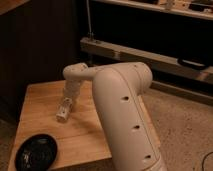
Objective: Place the bottle in the ceramic bowl
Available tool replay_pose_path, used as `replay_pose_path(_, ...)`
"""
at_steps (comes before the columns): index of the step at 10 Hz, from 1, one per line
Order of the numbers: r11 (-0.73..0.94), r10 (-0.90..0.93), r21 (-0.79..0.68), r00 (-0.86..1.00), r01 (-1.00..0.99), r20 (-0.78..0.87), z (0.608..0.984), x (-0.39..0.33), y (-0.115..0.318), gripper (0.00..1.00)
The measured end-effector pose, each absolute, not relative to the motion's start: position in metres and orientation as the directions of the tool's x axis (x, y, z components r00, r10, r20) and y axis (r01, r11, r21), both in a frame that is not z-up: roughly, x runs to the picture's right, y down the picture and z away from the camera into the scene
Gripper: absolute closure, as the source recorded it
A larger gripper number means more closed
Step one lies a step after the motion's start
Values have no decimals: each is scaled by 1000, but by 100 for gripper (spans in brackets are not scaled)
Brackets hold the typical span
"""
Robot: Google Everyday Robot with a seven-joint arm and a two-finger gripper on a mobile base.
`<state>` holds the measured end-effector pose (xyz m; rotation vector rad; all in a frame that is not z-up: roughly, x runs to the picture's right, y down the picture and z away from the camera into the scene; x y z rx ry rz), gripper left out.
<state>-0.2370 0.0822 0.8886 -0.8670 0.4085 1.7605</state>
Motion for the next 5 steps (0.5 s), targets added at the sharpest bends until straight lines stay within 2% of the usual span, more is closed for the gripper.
replay_pose_path(5, -352, 648, -141, -132, -925, -750, 896, -239, 94, 35)
